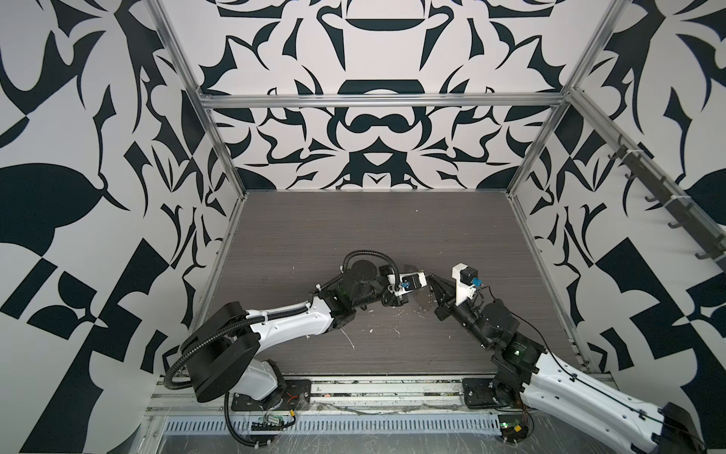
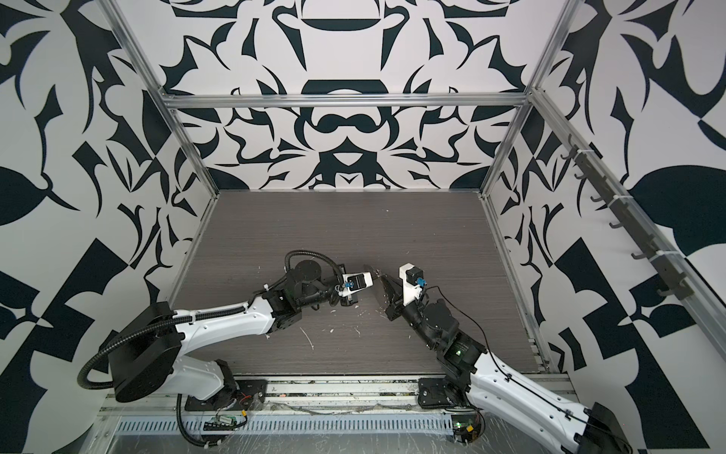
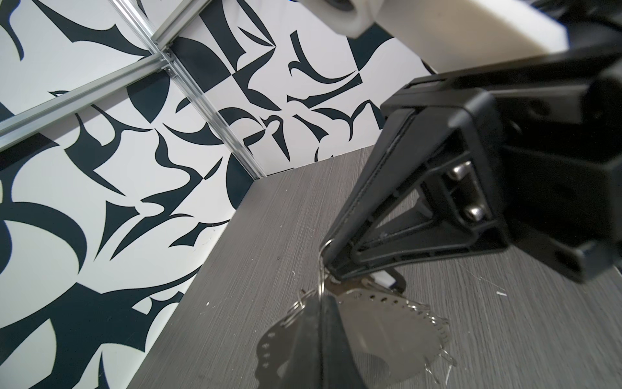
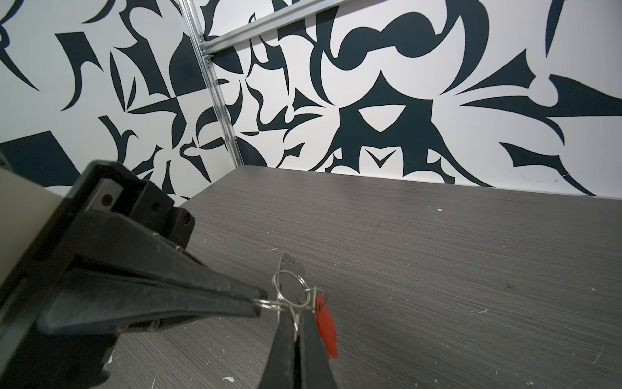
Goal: Attach keys to a key ring
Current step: Insert the key into the keyring.
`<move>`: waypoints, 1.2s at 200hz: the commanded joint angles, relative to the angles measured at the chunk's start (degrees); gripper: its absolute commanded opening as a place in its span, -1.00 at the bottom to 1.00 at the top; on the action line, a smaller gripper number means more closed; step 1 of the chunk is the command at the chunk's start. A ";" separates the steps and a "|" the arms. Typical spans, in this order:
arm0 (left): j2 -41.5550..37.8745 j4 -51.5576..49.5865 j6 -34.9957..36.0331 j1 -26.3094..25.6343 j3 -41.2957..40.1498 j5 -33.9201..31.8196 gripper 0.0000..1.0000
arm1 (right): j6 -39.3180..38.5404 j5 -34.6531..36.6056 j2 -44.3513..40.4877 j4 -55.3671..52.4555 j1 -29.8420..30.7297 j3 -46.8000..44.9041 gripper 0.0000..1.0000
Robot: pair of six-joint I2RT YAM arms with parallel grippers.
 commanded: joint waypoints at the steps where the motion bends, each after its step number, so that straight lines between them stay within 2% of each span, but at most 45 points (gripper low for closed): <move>1: -2.14 3.02 0.10 0.16 0.57 0.20 -0.65 | -1.18 0.45 -1.28 1.41 -0.35 0.46 -1.00; 41: -1.69 -1.33 1.41 0.16 2.37 0.61 -0.47 | -1.68 0.76 -1.51 1.39 -0.39 0.28 -1.00; 155: 0.12 -19.68 2.79 0.15 10.74 3.75 -0.44 | -2.73 3.09 -0.42 1.88 -0.38 0.11 -1.00; 240: 4.33 -26.25 2.92 0.16 15.97 3.80 -0.45 | -2.59 2.93 -1.21 2.33 -0.38 -0.38 -1.00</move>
